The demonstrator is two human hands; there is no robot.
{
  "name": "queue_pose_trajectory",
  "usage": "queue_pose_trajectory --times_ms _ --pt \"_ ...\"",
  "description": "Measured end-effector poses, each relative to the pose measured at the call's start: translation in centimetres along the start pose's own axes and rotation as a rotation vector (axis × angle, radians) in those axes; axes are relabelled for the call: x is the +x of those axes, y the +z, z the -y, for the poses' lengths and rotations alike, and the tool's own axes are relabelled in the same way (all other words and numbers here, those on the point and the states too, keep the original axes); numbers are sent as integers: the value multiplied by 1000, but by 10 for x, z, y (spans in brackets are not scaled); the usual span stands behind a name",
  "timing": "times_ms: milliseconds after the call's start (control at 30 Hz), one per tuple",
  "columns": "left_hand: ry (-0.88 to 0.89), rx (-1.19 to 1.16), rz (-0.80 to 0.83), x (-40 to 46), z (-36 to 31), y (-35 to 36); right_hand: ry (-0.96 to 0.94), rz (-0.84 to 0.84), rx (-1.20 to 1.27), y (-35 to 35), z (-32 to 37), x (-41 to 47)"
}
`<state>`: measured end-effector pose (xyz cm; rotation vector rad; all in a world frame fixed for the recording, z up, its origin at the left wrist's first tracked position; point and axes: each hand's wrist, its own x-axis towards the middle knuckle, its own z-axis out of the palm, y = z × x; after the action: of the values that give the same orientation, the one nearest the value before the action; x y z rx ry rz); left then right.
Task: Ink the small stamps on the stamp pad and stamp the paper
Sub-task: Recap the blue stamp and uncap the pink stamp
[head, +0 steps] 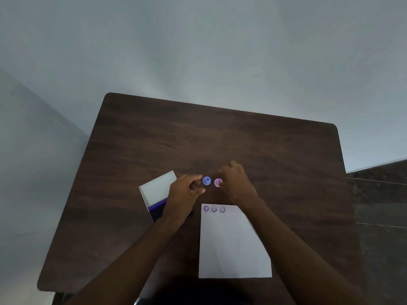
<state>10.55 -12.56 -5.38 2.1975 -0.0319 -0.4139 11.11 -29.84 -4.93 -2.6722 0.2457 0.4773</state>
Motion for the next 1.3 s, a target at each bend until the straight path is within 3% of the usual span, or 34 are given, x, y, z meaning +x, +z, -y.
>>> queue_pose_trajectory --times_ms 533,733,900,1100,1200,1300 --pt "-17 26 4 -5 -1 -1 102 58 -14 26 5 10" --pt "-15 -15 -3 -15 1 -7 281 65 202 9 5 -1" --pt "-44 42 46 -21 1 -8 177 -185 496 -13 14 -51" --pt "32 -265 132 -29 -6 -17 182 -163 596 -19 25 -62" --pt "-5 -119 178 -25 -13 -13 127 -171 658 -22 26 -67" --pt "-32 -55 96 -28 -30 -15 67 -156 761 -26 27 -74"
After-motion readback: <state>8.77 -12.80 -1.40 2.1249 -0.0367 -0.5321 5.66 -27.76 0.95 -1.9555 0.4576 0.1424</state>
